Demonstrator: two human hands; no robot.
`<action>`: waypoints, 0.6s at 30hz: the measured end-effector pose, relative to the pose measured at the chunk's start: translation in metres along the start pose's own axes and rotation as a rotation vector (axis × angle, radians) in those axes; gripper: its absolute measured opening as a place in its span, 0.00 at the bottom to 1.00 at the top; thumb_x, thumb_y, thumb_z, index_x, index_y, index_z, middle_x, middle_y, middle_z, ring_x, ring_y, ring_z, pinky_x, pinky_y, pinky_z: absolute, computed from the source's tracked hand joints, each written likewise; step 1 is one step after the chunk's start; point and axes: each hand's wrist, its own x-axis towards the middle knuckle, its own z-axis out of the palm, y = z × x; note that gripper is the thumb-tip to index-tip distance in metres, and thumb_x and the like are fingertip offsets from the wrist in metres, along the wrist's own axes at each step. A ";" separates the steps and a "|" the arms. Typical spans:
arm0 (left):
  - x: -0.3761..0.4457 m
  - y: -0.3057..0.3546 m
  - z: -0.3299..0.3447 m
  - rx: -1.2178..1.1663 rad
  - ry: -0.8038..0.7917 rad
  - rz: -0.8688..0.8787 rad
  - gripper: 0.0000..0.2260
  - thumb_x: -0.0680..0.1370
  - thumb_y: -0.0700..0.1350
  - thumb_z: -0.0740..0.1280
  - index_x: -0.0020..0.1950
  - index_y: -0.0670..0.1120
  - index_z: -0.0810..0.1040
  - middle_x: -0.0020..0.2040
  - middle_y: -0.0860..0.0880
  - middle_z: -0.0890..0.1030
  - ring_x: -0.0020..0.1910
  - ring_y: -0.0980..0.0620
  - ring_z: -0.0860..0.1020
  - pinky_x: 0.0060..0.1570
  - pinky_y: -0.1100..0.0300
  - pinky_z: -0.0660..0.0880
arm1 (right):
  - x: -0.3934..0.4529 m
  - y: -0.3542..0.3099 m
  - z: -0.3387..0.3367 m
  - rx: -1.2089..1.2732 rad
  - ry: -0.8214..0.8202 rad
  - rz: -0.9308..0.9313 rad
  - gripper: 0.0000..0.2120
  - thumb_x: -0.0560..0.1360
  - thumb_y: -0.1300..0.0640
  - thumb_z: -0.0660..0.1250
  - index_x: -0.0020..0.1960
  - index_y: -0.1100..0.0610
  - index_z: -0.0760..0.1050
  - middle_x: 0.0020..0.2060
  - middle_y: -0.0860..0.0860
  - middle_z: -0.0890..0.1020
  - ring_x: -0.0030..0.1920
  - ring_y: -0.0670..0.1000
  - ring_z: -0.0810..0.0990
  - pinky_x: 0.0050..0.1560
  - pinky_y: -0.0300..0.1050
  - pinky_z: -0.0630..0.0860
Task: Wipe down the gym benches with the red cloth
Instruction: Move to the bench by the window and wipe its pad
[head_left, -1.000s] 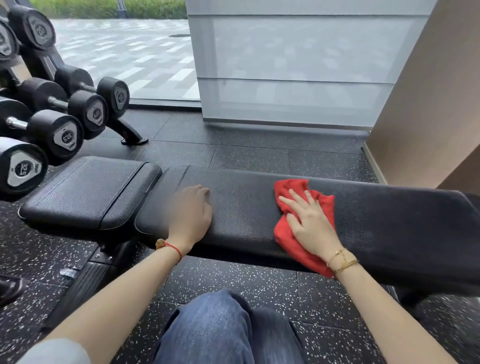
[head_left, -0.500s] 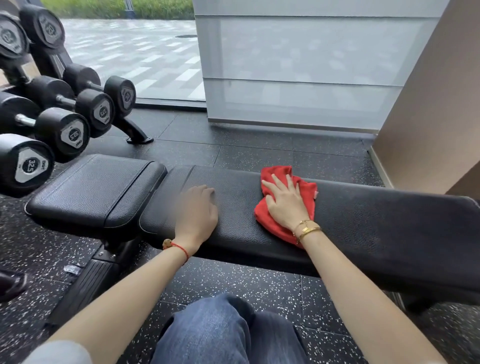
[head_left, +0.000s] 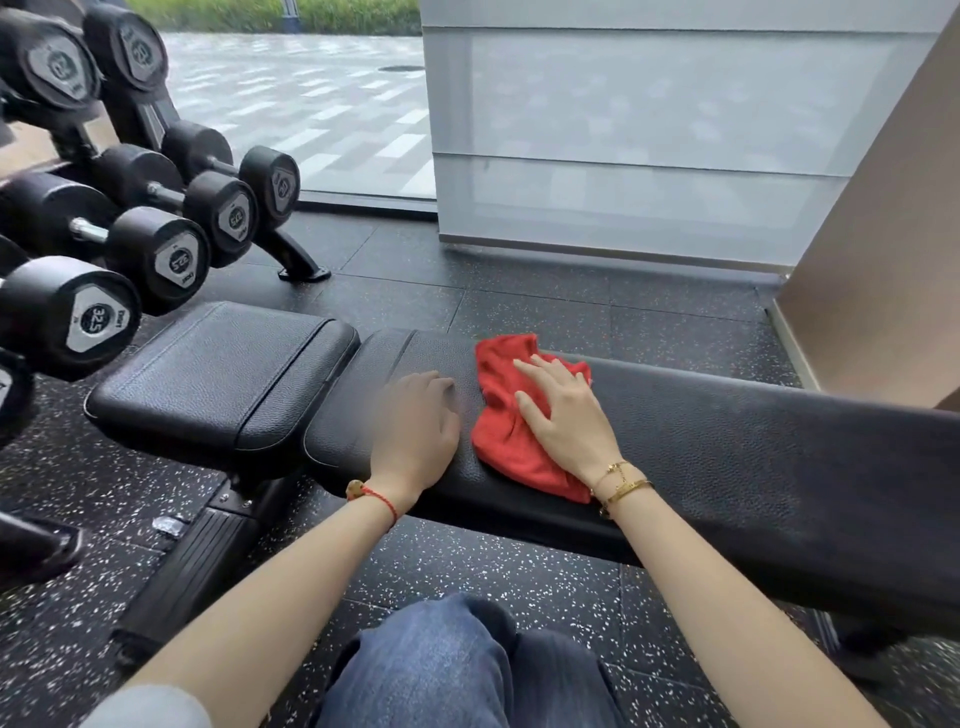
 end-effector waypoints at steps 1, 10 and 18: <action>0.000 0.000 0.001 0.006 -0.004 -0.002 0.20 0.75 0.49 0.56 0.65 0.49 0.75 0.67 0.51 0.75 0.68 0.50 0.69 0.71 0.47 0.61 | -0.005 0.004 -0.004 -0.063 0.011 0.023 0.23 0.79 0.45 0.60 0.73 0.47 0.67 0.74 0.50 0.66 0.77 0.53 0.58 0.77 0.54 0.49; -0.002 0.003 0.002 -0.003 -0.004 -0.020 0.20 0.76 0.48 0.58 0.66 0.48 0.75 0.69 0.49 0.74 0.70 0.48 0.68 0.73 0.45 0.59 | -0.011 0.005 0.002 -0.009 0.123 0.146 0.19 0.76 0.44 0.66 0.60 0.56 0.76 0.62 0.52 0.77 0.69 0.55 0.68 0.74 0.55 0.59; -0.002 0.002 0.001 -0.038 -0.001 -0.030 0.18 0.76 0.45 0.62 0.66 0.48 0.75 0.69 0.49 0.74 0.70 0.48 0.68 0.74 0.45 0.58 | -0.004 -0.007 0.003 0.189 0.190 0.264 0.04 0.74 0.61 0.67 0.48 0.59 0.73 0.49 0.54 0.78 0.57 0.56 0.75 0.61 0.44 0.67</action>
